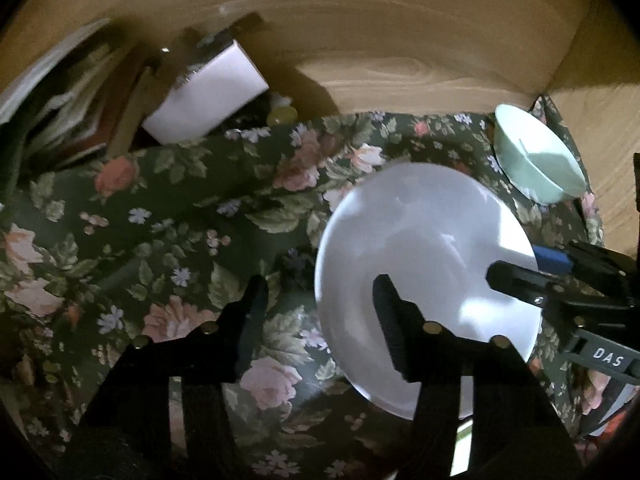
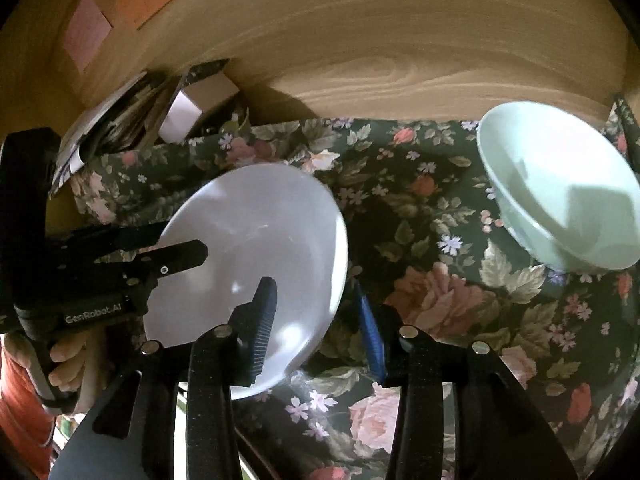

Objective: Organize plates and bowls

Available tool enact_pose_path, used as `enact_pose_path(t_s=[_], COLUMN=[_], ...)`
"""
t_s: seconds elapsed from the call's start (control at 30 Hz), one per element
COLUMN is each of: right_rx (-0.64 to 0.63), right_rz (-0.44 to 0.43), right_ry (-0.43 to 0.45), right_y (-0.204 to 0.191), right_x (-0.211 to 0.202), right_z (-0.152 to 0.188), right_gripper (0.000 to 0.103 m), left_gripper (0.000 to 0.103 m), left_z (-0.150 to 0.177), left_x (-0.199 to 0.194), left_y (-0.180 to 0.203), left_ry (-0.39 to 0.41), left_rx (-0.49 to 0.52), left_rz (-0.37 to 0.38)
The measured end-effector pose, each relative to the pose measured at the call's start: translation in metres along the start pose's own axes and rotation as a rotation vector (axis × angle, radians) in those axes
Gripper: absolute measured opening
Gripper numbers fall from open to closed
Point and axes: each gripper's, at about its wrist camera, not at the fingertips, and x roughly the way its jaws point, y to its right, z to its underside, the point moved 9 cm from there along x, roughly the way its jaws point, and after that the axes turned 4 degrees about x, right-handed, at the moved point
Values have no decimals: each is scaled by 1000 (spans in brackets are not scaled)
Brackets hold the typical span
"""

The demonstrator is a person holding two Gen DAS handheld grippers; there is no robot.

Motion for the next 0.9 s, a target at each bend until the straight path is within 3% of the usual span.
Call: enact_pose_path(t_s=[0.13, 0.43, 0.63, 0.9], right_rx=[13, 15, 18, 5], right_rz=[-19, -16, -3, -1], right_ry=[-15, -25, -16, 28], right_y=[1, -2, -4, -9], right_x=[9, 13, 10, -17], right_z=[3, 6, 4, -4], right_gripper=[37, 28, 28, 28], left_gripper=[47, 19, 19, 19], left_z=[5, 6, 4, -1], left_x=[6, 17, 17, -9], left_y=[7, 15, 21, 26], left_ry=[-31, -64, -48, 46], left_rx=[33, 47, 87, 102], left_rz=[16, 60, 40, 21])
